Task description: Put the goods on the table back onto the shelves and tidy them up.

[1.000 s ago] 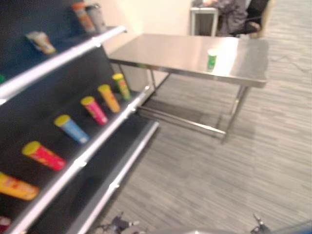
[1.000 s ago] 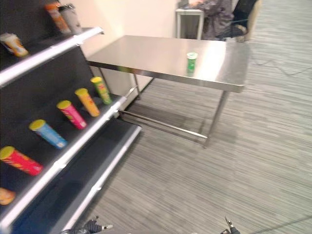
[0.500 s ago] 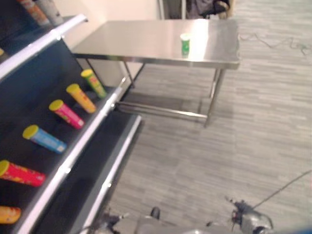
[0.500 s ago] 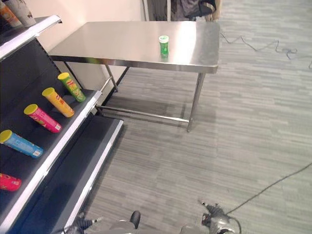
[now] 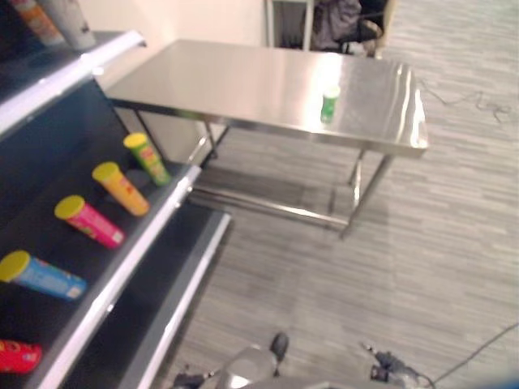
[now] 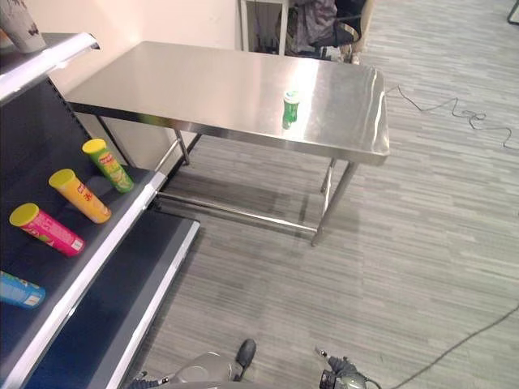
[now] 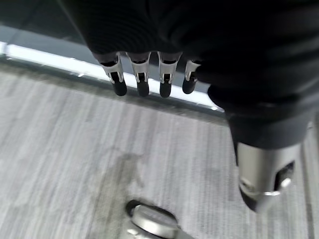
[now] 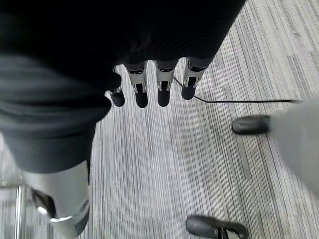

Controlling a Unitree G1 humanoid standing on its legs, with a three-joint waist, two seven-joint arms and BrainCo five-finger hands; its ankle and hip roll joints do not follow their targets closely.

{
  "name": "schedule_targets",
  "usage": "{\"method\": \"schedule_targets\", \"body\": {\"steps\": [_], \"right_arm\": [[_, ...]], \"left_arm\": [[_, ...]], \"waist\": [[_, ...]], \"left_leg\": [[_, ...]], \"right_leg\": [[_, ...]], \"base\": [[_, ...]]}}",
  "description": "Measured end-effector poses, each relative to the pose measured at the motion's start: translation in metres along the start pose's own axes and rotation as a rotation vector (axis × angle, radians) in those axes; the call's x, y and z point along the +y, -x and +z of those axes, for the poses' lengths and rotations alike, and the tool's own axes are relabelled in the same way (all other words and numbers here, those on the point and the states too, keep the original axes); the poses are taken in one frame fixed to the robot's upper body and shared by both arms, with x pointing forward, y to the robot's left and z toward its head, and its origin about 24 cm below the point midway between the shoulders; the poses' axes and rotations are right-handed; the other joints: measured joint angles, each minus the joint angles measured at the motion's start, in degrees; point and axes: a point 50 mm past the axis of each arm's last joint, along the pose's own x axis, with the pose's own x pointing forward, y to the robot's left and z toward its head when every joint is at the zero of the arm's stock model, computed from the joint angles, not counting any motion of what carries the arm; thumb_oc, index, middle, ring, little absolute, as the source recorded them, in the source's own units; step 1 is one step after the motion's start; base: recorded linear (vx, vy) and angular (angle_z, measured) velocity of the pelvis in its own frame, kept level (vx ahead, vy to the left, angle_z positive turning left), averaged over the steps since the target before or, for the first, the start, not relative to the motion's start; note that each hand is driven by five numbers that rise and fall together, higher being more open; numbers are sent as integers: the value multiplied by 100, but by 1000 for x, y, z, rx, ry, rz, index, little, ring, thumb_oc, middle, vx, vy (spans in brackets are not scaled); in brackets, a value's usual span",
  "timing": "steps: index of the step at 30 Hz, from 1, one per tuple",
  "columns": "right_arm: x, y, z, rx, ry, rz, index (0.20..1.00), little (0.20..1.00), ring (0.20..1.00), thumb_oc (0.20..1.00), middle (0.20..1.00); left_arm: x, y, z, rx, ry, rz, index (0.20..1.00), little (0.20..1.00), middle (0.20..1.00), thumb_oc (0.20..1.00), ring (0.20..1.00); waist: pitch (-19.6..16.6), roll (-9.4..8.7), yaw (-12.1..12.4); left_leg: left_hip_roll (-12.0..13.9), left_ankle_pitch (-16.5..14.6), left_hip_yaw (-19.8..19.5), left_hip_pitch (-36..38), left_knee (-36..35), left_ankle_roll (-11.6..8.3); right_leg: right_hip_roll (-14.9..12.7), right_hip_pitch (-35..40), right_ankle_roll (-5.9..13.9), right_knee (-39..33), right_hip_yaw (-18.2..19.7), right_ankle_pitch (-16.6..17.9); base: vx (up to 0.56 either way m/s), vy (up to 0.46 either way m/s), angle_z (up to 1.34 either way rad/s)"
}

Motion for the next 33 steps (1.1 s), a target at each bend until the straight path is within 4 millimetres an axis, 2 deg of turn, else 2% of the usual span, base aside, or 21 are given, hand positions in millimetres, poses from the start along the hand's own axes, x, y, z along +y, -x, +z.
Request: {"method": "schedule_targets", "body": {"steps": [1, 2, 3, 5, 6, 8, 9, 11, 12, 15, 16, 18, 20, 21, 23, 25, 26, 27, 28, 30, 33], "right_arm": [[-1, 0, 1, -1, -2, -10, 1000, 1000, 1000, 1000, 1000], [-1, 0, -1, -1, -3, -7, 1000, 1000, 1000, 1000, 1000], [0, 0, 1, -17, -4, -2, 1000, 1000, 1000, 1000, 1000], [4, 1, 13, -82, -22, 22, 1000, 1000, 1000, 1000, 1000], [5, 1, 17, -102, -24, 26, 1000, 1000, 1000, 1000, 1000], [-3, 0, 18, -110, -25, -2, 1000, 1000, 1000, 1000, 1000], [-5, 0, 19, -112, -22, -12, 1000, 1000, 1000, 1000, 1000], [-5, 0, 21, -129, -13, -21, 1000, 1000, 1000, 1000, 1000], [-2, 1, 21, -135, 3, -10, 1000, 1000, 1000, 1000, 1000], [0, 1, 19, -133, 8, -3, 1000, 1000, 1000, 1000, 1000], [-2, 1, 14, -119, 7, -10, 1000, 1000, 1000, 1000, 1000], [-8, 1, 6, -93, 16, -26, 1000, 1000, 1000, 1000, 1000], [-19, 0, -2, -54, 42, -60, 1000, 1000, 1000, 1000, 1000], [-19, -1, -2, -44, 54, -62, 1000, 1000, 1000, 1000, 1000], [-19, -1, -3, -36, 78, -60, 1000, 1000, 1000, 1000, 1000], [-19, -1, -5, -24, 98, -52, 1000, 1000, 1000, 1000, 1000], [-17, -1, -4, -33, 117, -46, 1000, 1000, 1000, 1000, 1000], [-17, -1, -2, -43, 155, -41, 1000, 1000, 1000, 1000, 1000], [-16, -1, 1, -50, 171, -39, 1000, 1000, 1000, 1000, 1000], [-14, -2, 14, -99, 191, -26, 1000, 1000, 1000, 1000, 1000], [-6, -1, 32, -170, 228, 6, 1000, 1000, 1000, 1000, 1000]], "left_arm": [[0, 1, -5, 8, -68, -18, 1000, 1000, 1000, 1000, 1000], [2, 0, -4, 0, -101, -19, 1000, 1000, 1000, 1000, 1000], [3, 1, -8, 7, -130, -24, 1000, 1000, 1000, 1000, 1000], [9, -2, 1, -26, -155, -12, 1000, 1000, 1000, 1000, 1000], [12, -2, 2, -32, -156, -4, 1000, 1000, 1000, 1000, 1000], [16, -5, 23, -99, -159, 16, 1000, 1000, 1000, 1000, 1000], [17, -6, 25, -108, -158, 21, 1000, 1000, 1000, 1000, 1000], [11, -5, 29, -120, -168, 7, 1000, 1000, 1000, 1000, 1000], [15, -6, 26, -108, -184, 14, 1000, 1000, 1000, 1000, 1000], [15, -5, 20, -87, -213, 5, 1000, 1000, 1000, 1000, 1000], [14, -5, 13, -61, -225, -4, 1000, 1000, 1000, 1000, 1000], [12, -5, 13, -59, -258, -20, 1000, 1000, 1000, 1000, 1000], [2, -3, 12, -69, -288, -57, 1000, 1000, 1000, 1000, 1000], [1, -2, 11, -67, -280, -59, 1000, 1000, 1000, 1000, 1000], [0, -3, 14, -74, -284, -61, 1000, 1000, 1000, 1000, 1000], [4, -4, 19, -94, -286, -58, 1000, 1000, 1000, 1000, 1000], [5, -5, 28, -128, -306, -56, 1000, 1000, 1000, 1000, 1000], [11, -6, 35, -160, -345, -45, 1000, 1000, 1000, 1000, 1000], [13, -7, 41, -183, -363, -39, 1000, 1000, 1000, 1000, 1000], [12, -7, 57, -243, -381, -39, 1000, 1000, 1000, 1000, 1000], [4, -5, 50, -227, -412, -55, 1000, 1000, 1000, 1000, 1000]], "waist": [[7, 31, -68], [3, 68, -111], [-10, 231, -213], [-115, 466, -489], [-106, 476, -535], [-34, 313, -751], [-34, 217, -782], [1, 2, -931], [-10, -117, -972], [-4, -339, -1079], [6, -394, -1144], [-36, -307, -1199], [-58, -85, -1209], [-100, -37, -1187], [-133, -2, -1189], [-136, -139, -1088], [-94, -284, -1024], [-49, -439, -914], [-44, -471, -880], [33, -494, -737], [40, -157, -829]], "left_leg": [[-94, -92, -103, 184, 5, 96], [-139, -177, -194, 446, -37, 236], [-42, -203, -307, 714, -99, 300], [230, -278, -538, 801, -97, 371], [284, -169, -579, 811, -130, 216], [323, -157, -831, 1008, -293, 172], [304, -194, -858, 1100, -311, 150], [251, -469, -1066, 1252, -296, 222], [246, -456, -1146, 1265, -294, 116], [289, -728, -1459, 1366, -227, -54], [279, -972, -1730, 1432, -84, -144], [444, -1166, -1937, 1471, 32, -340], [816, -1289, -1921, 1567, -76, -484], [933, -1315, -1888, 1586, -100, -534], [1027, -1389, -1872, 1527, 67, -687], [814, -1409, -1802, 1281, 800, -777], [487, -1414, -1662, 794, 1735, -868], [334, -1494, -1372, 446, 1924, -852], [354, -1484, -1210, 275, 1710, -822], [716, -1220, -716, -30, 509, -819], [1121, -769, -389, 31, 38, -894]], "right_leg": [[-250, -126, -270, 808, -311, 141], [-308, -282, -316, 1304, -409, 704], [-288, -467, -414, 1769, -493, 860], [384, -1240, -511, 1738, -317, 81], [535, -1399, -476, 1551, -261, -44], [972, -1705, -357, 210, -331, -184], [1021, -1760, -450, -221, -345, -48], [1178, -1842, -218, -1189, -205, 283], [1252, -1792, -194, -1601, -65, 412], [1420, -1693, -210, -2313, 299, 763], [1444, -1483, -221, -2494, 470, 861], [1638, -1299, -276, -2502, 461, 898], [1881, -1177, -560, -2522, 306, 1017], [1972, -1174, -800, -2497, 216, 1055], [2060, -1068, -909, -2588, 29, 999], [2035, -847, -1016, -2820, 7, 1030], [1899, -751, -1134, -2991, 16, 1090], [1766, -705, -1193, -3123, 24, 1134], [1715, -687, -1206, -3192, 10, 1148], [1673, -724, -1212, -3286, 0, 1203], [1829, -577, -1146, -3298, 66, 1168]], "base": [[456, 487, 46], [380, 304, 47], [230, 35, 35], [182, -23, 44], [146, -39, 64], [260, -49, 69], [313, -44, 39], [359, -76, 35], [363, -118, 41], [190, -87, 55], [291, -140, 84], [289, -122, 90], [371, -133, 66], [342, -105, 44], [219, -49, 32], [62, 7, 18], [92, 19, 11], [127, 46, 26], [125, 67, 28], [103, 83, 10], [132, 133, -32]]}}
